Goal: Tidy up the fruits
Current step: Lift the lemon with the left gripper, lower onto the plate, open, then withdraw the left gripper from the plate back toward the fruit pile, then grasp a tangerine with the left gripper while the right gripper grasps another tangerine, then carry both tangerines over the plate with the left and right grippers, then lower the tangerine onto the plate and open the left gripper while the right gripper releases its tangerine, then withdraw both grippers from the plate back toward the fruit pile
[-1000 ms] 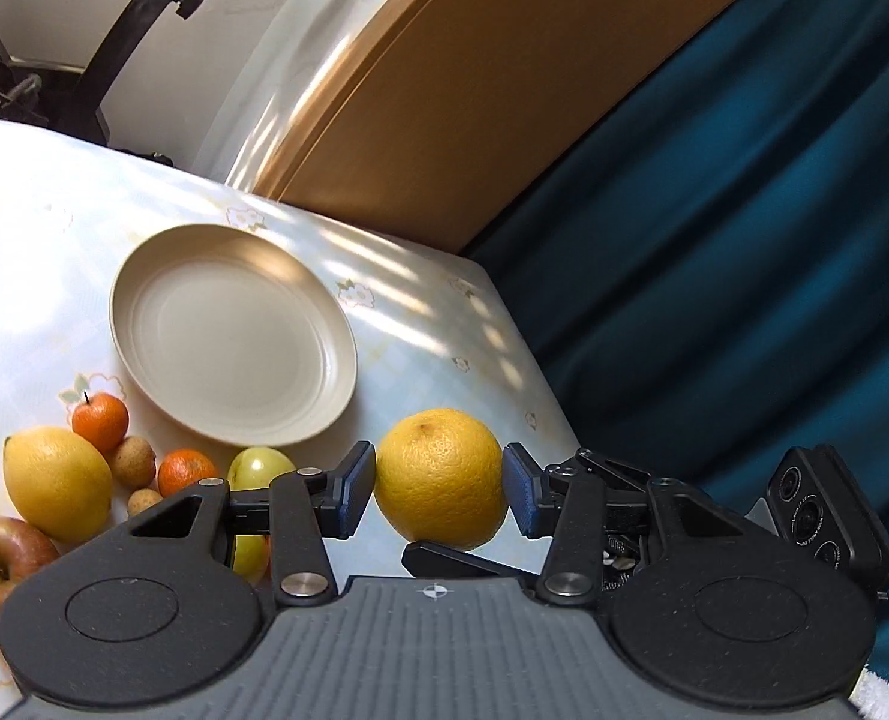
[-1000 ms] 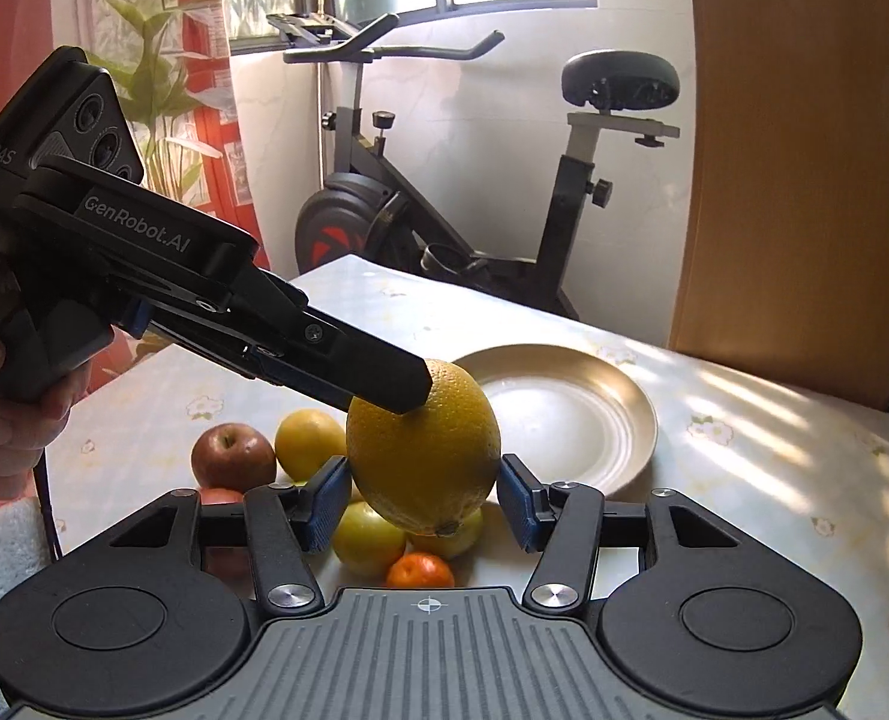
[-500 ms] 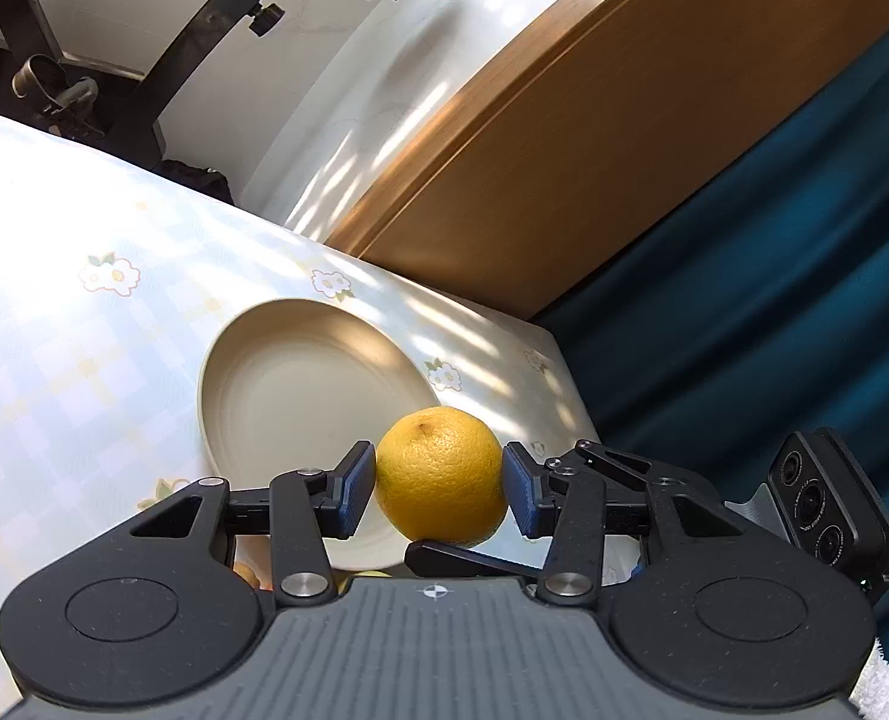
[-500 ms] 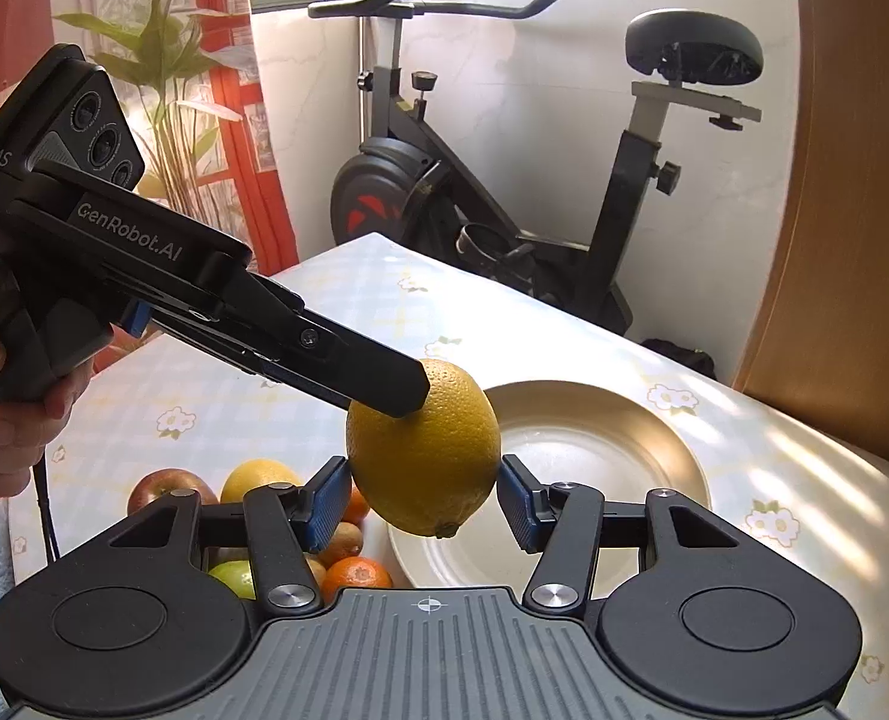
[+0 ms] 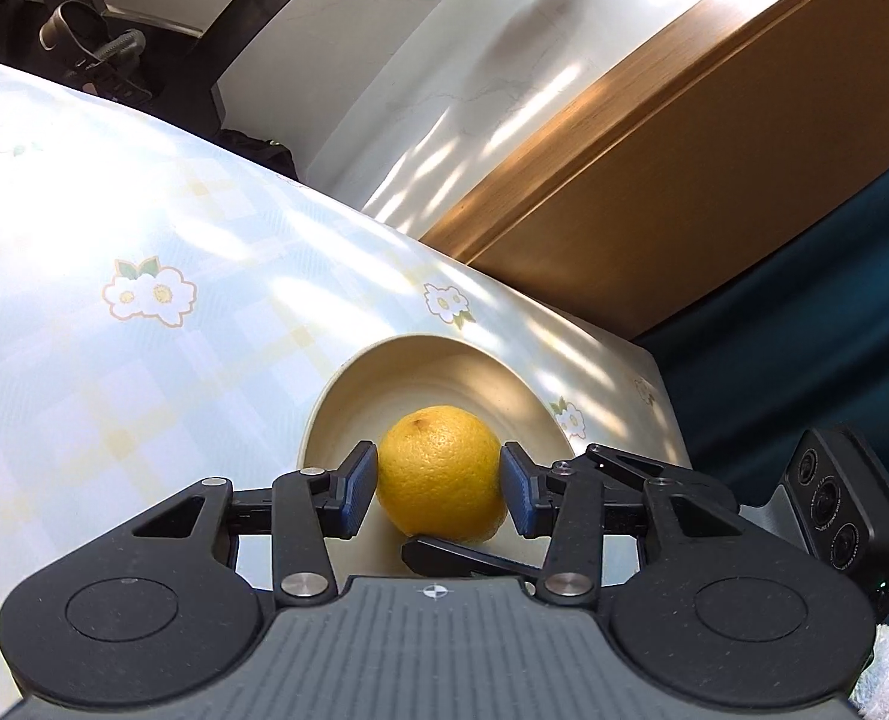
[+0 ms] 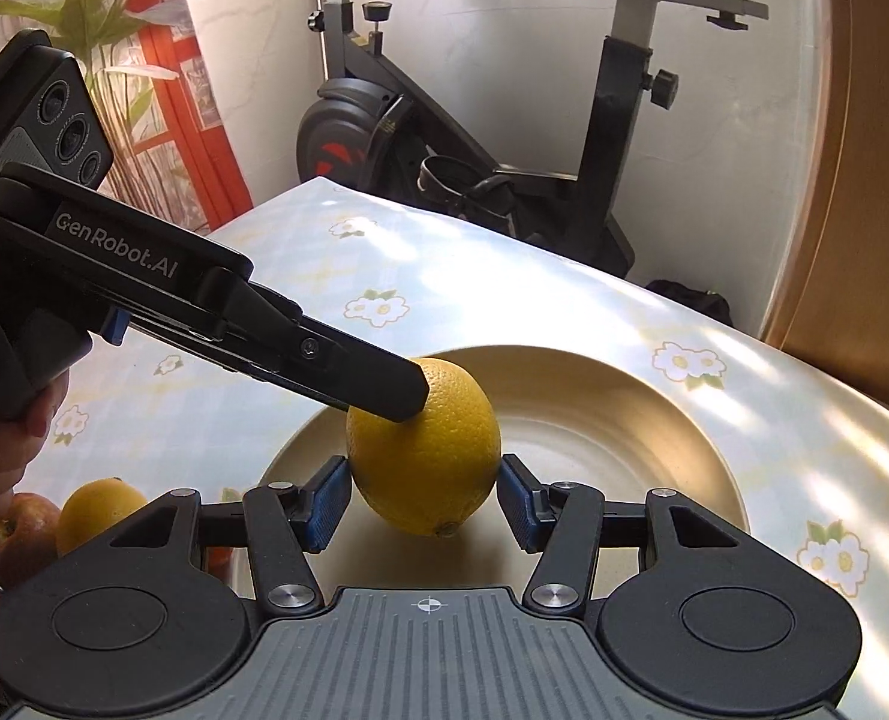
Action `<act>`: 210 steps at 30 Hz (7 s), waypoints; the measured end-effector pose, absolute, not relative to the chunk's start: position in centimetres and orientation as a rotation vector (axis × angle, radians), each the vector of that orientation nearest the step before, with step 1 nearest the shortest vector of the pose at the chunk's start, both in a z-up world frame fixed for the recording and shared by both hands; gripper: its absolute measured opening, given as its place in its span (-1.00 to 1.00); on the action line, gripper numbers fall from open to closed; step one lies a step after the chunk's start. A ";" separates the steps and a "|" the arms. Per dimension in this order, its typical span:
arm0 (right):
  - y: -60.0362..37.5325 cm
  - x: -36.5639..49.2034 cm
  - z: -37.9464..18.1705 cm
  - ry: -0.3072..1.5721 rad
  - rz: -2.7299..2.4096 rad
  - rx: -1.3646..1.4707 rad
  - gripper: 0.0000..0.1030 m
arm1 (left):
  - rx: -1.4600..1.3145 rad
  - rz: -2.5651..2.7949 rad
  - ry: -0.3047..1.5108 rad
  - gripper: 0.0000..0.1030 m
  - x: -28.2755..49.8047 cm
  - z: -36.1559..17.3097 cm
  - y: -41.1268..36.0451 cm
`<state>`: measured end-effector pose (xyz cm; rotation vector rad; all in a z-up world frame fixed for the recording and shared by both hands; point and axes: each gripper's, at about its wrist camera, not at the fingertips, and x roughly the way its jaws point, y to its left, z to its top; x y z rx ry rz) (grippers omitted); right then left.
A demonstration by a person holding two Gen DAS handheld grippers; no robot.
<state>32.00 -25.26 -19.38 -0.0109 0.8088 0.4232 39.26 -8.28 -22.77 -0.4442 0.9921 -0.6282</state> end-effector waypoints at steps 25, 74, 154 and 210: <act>-25.3 31.8 -18.3 0.795 0.299 -0.057 0.00 | -0.303 -0.543 0.921 -0.12 39.4 -20.0 -8.1; -21.8 14.6 -16.6 0.793 0.128 0.038 0.03 | 0.135 -0.391 0.757 0.21 24.4 -14.4 -3.5; -28.3 21.5 -14.7 0.727 0.106 -0.083 -0.33 | 0.104 -0.597 0.849 -0.31 33.9 -15.6 -12.3; -24.1 15.9 -11.5 0.644 0.061 0.043 -0.21 | 0.063 -0.411 0.746 0.08 25.5 -10.7 -5.5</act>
